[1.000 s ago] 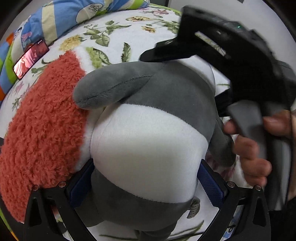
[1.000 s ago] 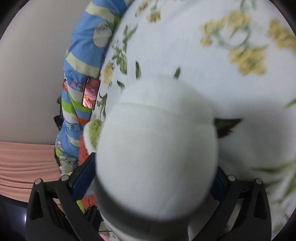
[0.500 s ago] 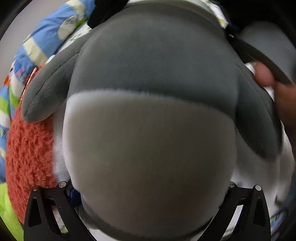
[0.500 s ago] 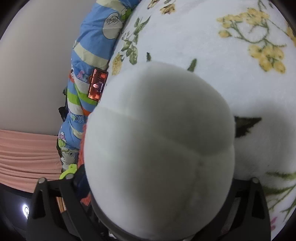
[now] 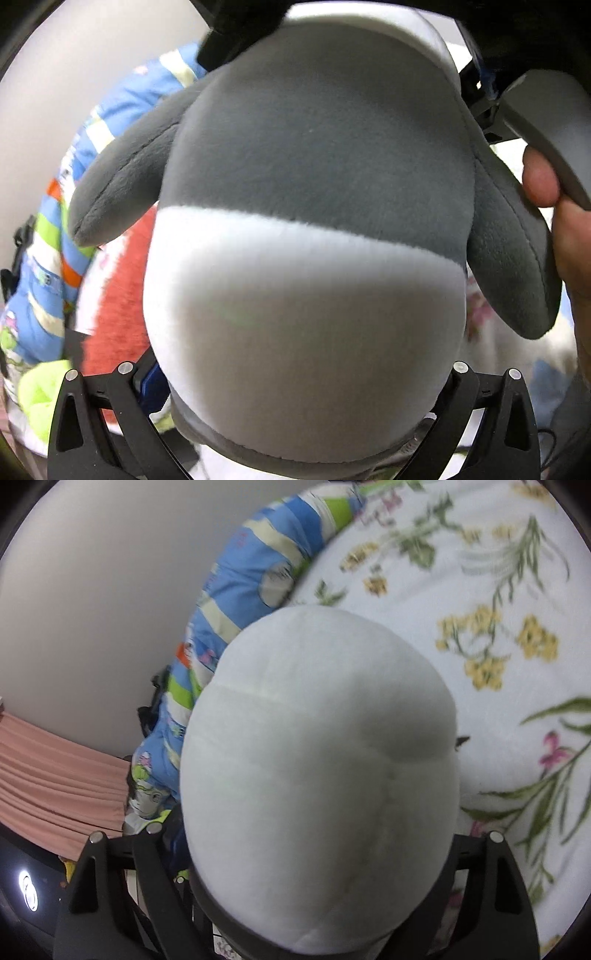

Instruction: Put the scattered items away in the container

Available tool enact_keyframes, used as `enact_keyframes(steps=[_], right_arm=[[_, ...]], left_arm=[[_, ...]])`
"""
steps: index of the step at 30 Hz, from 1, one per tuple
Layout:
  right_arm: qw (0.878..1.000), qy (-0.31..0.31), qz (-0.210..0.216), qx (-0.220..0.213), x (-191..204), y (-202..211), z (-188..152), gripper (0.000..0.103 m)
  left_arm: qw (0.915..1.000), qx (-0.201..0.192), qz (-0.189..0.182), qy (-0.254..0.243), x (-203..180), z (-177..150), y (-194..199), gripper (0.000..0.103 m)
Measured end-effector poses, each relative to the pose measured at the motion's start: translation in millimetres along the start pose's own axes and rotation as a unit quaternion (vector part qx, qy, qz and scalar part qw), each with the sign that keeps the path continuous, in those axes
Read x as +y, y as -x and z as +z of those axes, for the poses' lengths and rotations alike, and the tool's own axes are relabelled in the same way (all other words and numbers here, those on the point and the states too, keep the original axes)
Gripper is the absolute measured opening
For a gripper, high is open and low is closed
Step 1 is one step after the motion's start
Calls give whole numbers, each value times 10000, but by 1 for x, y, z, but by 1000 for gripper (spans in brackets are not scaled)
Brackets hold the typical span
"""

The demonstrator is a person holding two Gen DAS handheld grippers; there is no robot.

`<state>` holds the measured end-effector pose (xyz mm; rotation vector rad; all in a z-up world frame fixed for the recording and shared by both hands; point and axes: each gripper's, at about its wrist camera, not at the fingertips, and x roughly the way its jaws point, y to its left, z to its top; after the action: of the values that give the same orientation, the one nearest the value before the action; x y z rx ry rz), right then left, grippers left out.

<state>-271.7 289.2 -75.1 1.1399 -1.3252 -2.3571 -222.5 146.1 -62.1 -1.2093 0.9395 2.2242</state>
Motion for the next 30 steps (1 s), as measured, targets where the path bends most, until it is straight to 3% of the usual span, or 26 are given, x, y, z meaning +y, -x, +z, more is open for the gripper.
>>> enact_keyframes(steps=[8, 14, 19, 23, 27, 30], right_arm=[[9969, 641, 343, -296, 95, 38, -9, 86], [9917, 1196, 465, -65, 185, 19, -30, 87], [9777, 1916, 439, 734, 287, -42, -73, 87], [9538, 2535, 503, 1535, 365, -113, -130, 88], [9319, 2671, 458, 2411, 399, -193, -189, 88], [9178, 2716, 239, 2884, 400, -252, -222, 88]], left_arm=[[9961, -639, 489, 351, 48, -2, 71, 103], [9898, -659, 753, 1016, 117, -39, 106, 103], [9781, -414, 876, 1843, 191, -105, 128, 103], [9600, -23, 1022, 2606, 246, -181, 135, 103], [9390, 585, 976, 3246, 284, -248, 114, 103], [9301, 894, 722, 3489, 296, -282, 93, 103]])
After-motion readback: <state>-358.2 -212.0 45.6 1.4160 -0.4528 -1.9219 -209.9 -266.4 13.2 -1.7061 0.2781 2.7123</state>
